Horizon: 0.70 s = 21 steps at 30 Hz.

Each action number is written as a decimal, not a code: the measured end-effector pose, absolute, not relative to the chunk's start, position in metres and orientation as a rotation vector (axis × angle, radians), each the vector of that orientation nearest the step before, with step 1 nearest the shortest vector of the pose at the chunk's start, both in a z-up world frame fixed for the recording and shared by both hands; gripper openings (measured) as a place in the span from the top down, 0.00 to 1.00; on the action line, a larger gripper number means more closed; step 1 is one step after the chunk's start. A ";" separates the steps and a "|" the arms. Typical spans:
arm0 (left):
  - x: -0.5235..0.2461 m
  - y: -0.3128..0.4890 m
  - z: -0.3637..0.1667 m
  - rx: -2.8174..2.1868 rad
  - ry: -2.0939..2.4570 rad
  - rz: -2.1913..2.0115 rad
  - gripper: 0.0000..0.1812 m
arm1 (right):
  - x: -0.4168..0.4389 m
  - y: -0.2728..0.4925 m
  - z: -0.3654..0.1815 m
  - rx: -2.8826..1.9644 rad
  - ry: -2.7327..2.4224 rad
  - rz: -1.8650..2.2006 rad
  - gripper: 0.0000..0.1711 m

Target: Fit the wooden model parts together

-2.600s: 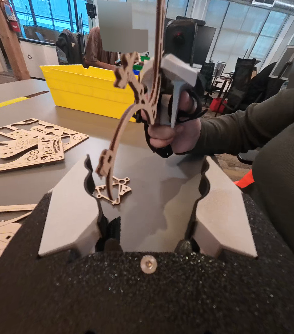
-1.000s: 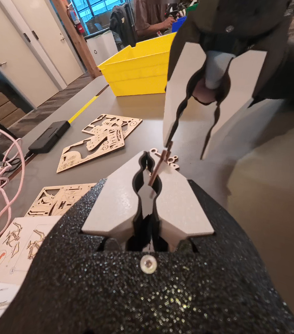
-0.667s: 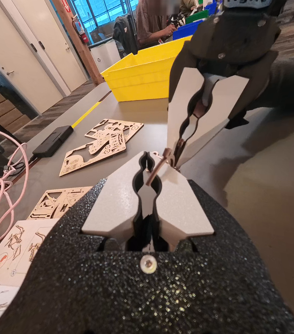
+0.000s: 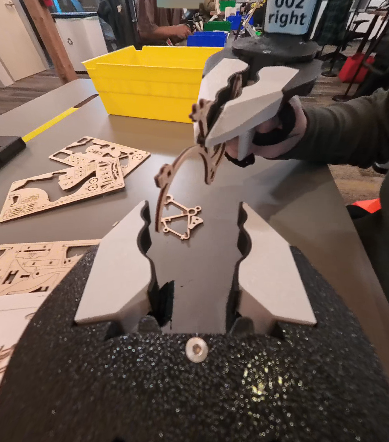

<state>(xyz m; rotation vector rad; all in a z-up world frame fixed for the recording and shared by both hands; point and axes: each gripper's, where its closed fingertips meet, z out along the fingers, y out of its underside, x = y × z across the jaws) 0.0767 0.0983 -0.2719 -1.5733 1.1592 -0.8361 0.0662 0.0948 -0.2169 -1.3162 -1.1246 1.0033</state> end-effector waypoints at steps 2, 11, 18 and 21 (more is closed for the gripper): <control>0.079 0.095 -0.270 -1.586 1.147 -0.903 0.60 | 0.066 0.095 -0.216 -1.319 -1.107 1.024 1.00; 0.086 0.081 -0.249 -1.581 0.992 -1.334 0.50 | 0.057 0.099 -0.216 -1.337 -1.082 0.998 1.00; 0.086 0.081 -0.242 -1.579 0.927 -1.438 0.47 | 0.050 0.099 -0.208 -1.320 -1.050 0.950 1.00; 0.084 0.081 -0.236 -1.569 0.881 -1.524 0.47 | 0.047 0.099 -0.204 -1.308 -1.050 0.918 1.00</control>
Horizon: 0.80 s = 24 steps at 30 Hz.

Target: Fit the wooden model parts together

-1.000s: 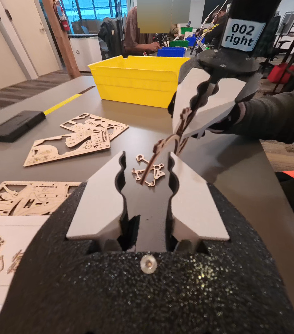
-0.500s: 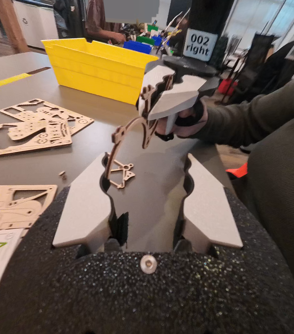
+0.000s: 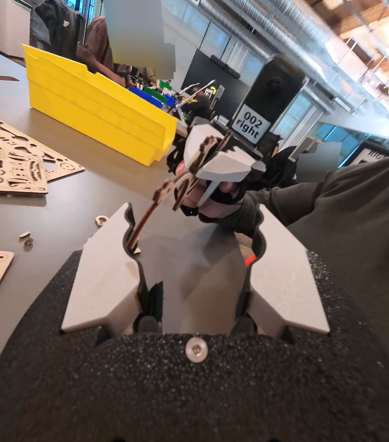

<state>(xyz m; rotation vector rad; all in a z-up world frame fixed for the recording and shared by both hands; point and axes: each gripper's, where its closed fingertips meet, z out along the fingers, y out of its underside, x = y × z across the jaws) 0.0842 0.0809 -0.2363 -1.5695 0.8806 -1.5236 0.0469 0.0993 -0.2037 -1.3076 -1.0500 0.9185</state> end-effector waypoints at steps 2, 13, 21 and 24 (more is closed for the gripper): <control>0.083 0.081 -0.233 -1.562 0.845 -1.592 0.46 | 0.045 0.100 -0.202 -1.305 -1.063 0.881 1.00; 0.076 0.078 -0.215 -1.458 0.750 -1.815 0.45 | 0.041 0.100 -0.194 -1.263 -1.106 0.729 1.00; 0.069 0.081 -0.209 -1.427 0.730 -1.838 0.50 | 0.049 0.103 -0.191 -1.273 -1.074 0.758 1.00; 0.069 0.082 -0.212 -1.446 0.776 -1.771 0.60 | 0.051 0.104 -0.190 -1.287 -1.051 0.822 1.00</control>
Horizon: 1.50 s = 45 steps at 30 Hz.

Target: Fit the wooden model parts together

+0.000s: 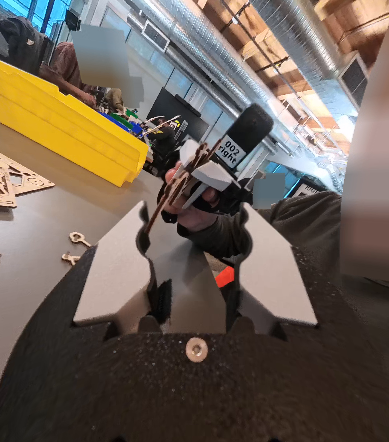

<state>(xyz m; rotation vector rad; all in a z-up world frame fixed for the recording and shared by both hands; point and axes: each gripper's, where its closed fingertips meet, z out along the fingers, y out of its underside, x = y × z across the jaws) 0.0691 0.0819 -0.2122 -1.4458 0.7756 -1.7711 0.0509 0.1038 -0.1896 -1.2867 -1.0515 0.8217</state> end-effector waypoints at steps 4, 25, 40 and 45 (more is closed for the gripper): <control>0.071 0.089 -0.222 -1.518 0.800 -1.645 0.87 | 0.054 0.102 -0.188 -1.303 -1.018 0.963 1.00; 0.051 0.129 -0.254 -1.482 1.019 -0.719 0.75 | 0.106 0.114 -0.210 -1.554 -1.085 1.274 1.00; 0.064 0.094 -0.230 -1.358 0.962 -1.187 0.96 | 0.096 0.099 -0.219 -1.497 -1.103 1.502 1.00; 0.068 0.087 -0.236 -1.382 1.008 -1.248 0.99 | 0.095 0.097 -0.220 -1.499 -1.091 1.553 1.00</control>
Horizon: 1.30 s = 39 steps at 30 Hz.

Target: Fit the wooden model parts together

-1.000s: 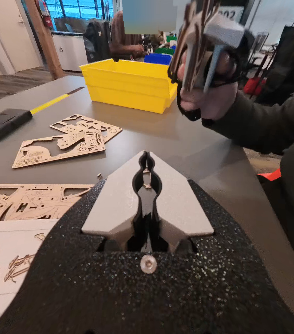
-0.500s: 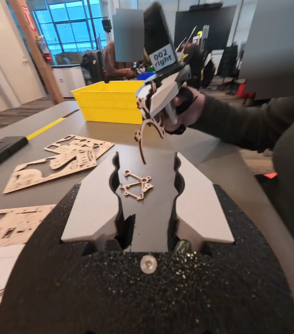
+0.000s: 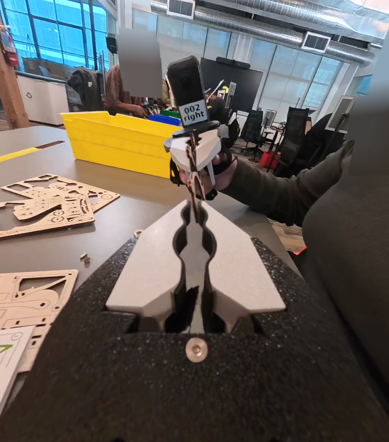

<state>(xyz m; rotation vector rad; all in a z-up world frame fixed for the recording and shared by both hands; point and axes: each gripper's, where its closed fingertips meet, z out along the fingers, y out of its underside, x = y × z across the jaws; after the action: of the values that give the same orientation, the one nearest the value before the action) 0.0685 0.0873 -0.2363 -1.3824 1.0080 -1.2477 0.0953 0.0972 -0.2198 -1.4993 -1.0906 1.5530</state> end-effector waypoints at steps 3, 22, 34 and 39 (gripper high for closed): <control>0.070 0.090 -0.241 -1.423 1.000 -1.246 1.00 | 0.096 0.103 -0.223 -1.524 -1.053 1.548 0.99; 0.047 0.059 -0.329 -2.358 1.028 -1.437 0.91 | 0.128 0.138 -0.284 -1.673 -1.297 0.854 0.90; 0.032 0.073 -0.311 -2.246 1.145 -1.103 0.73 | 0.102 0.106 -0.345 -1.747 -1.693 0.618 0.88; 0.041 0.076 -0.301 -2.131 1.148 -1.135 0.73 | 0.102 0.108 -0.345 -1.723 -1.714 0.537 0.93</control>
<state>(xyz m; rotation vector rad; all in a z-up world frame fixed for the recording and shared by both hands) 0.0414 0.0763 -0.3013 -2.1306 1.1482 -1.1348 0.1020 0.1080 -0.3449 -1.7233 -1.7137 0.5368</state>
